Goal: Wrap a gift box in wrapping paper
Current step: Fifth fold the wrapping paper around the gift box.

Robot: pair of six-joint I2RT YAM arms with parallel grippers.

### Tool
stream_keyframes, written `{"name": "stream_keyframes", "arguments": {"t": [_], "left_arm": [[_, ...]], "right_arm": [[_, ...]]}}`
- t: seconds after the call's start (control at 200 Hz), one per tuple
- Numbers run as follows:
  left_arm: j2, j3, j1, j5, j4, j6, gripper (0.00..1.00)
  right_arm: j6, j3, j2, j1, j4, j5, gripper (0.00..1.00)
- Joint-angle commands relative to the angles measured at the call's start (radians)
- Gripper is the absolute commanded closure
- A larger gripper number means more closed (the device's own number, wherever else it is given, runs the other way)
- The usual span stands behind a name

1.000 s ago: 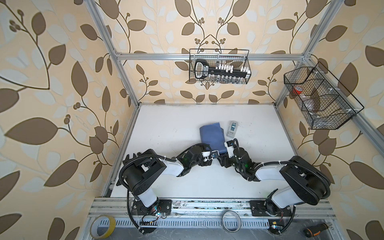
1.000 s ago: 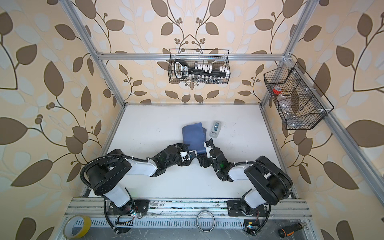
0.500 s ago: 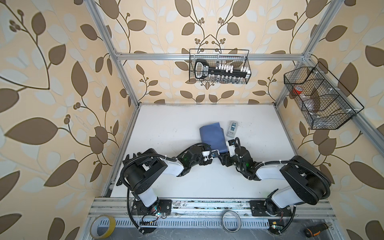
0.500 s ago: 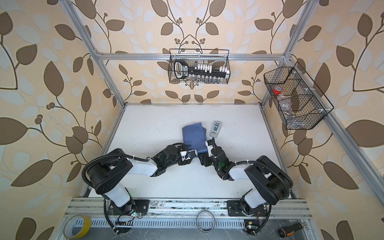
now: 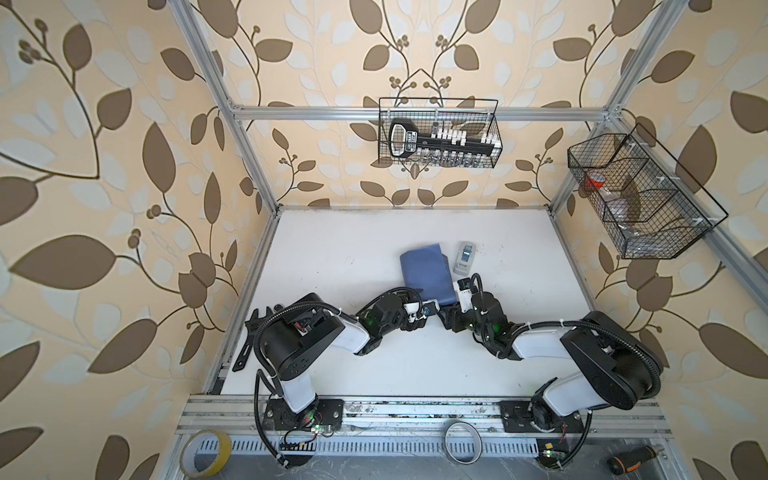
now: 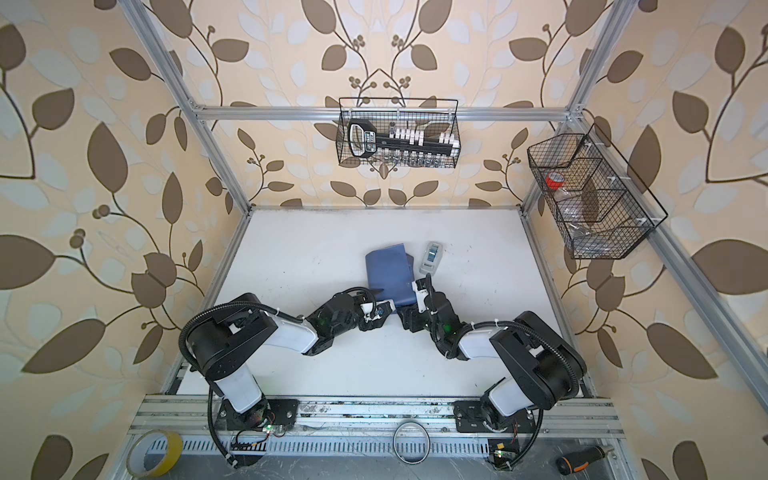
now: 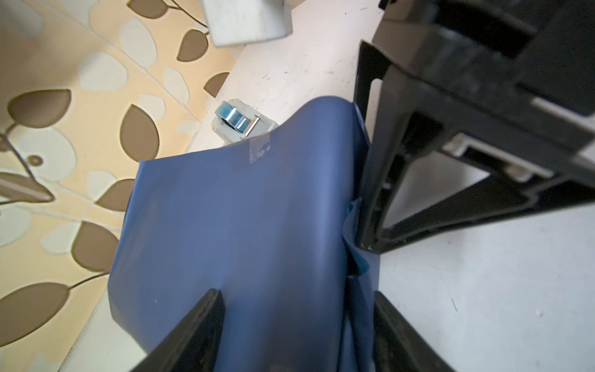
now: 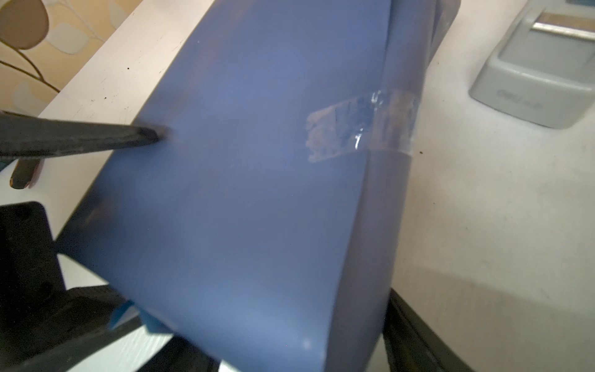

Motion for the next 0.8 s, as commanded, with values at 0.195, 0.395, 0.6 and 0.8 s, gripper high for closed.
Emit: {"name": "stream_keyframes", "arguments": {"t": [0.195,0.395,0.6,0.8], "left_arm": [[0.032,-0.027,0.007,0.017,-0.054,-0.014,0.37],[0.035,-0.032,0.007,0.014,-0.032,-0.014,0.41],[0.038,-0.032,0.009,0.012,-0.024,-0.014,0.42],[0.041,-0.032,0.011,0.014,-0.021,-0.014,0.42]], "right_arm": [[0.000,-0.009,-0.076,-0.008,-0.030,-0.018,0.21],[0.004,-0.051,-0.191,-0.023,-0.094,-0.014,0.19],[0.015,-0.032,-0.384,-0.073,-0.246,-0.003,0.18],[0.057,0.126,-0.430,-0.190,-0.427,0.009,0.16]]}}
